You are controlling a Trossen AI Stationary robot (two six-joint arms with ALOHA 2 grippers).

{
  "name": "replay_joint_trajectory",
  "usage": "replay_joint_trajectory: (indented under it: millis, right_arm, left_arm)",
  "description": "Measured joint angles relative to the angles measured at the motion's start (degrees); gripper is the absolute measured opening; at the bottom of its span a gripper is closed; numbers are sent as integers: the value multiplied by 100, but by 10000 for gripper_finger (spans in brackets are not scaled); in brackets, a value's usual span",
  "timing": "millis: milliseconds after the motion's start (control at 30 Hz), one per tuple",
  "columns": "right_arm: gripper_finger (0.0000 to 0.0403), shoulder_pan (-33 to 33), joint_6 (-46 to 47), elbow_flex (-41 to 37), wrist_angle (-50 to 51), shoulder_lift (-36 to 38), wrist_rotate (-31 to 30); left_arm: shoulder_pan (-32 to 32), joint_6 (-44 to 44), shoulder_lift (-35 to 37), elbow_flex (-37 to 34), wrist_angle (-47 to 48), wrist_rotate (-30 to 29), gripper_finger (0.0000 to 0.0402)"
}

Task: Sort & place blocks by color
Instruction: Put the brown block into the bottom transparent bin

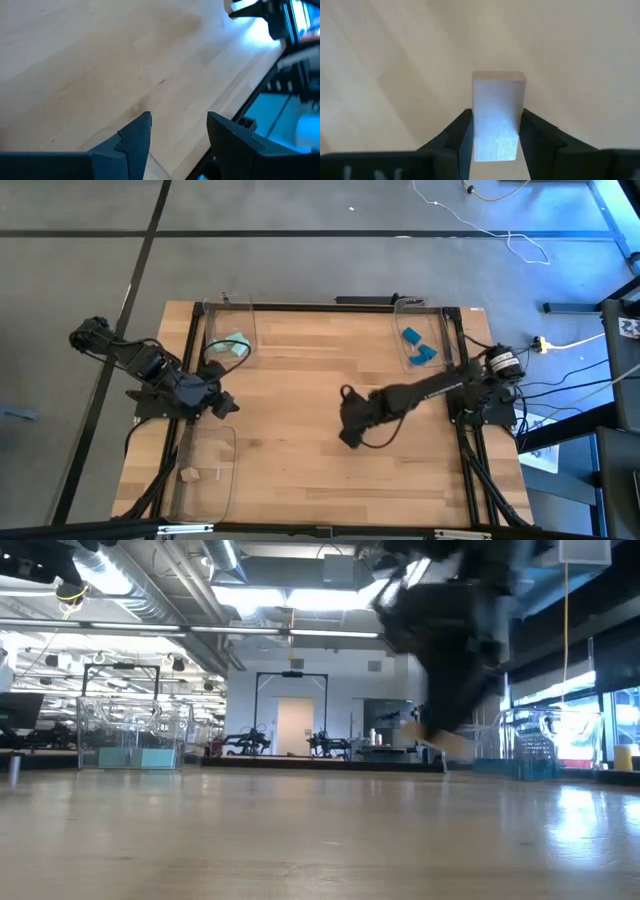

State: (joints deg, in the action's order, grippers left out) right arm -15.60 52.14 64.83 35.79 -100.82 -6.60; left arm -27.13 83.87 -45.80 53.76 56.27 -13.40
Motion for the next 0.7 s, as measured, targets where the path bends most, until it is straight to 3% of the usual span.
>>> replay_joint_trajectory:
  millis: [233, 400, 533, 700]
  right_arm:
    - [129, 580, -1783, 824, -12, 18, -833]
    - [129, 875, -2787, 1298, -230, 20, -1245]
    - [129, 993, -3373, 1476, -519, 26, -1513]
    - [129, 1026, -4003, 1529, -930, 26, -1891]
  left_arm:
    - [361, 262, 0, -2, 1, -494, 185]
    - [664, -1535, 0, -2, -35, -1129, 185]
    - [1030, -1433, 0, -2, -351, -1336, 185]
    - [1464, -1706, -95, -2, -1475, -1294, 185]
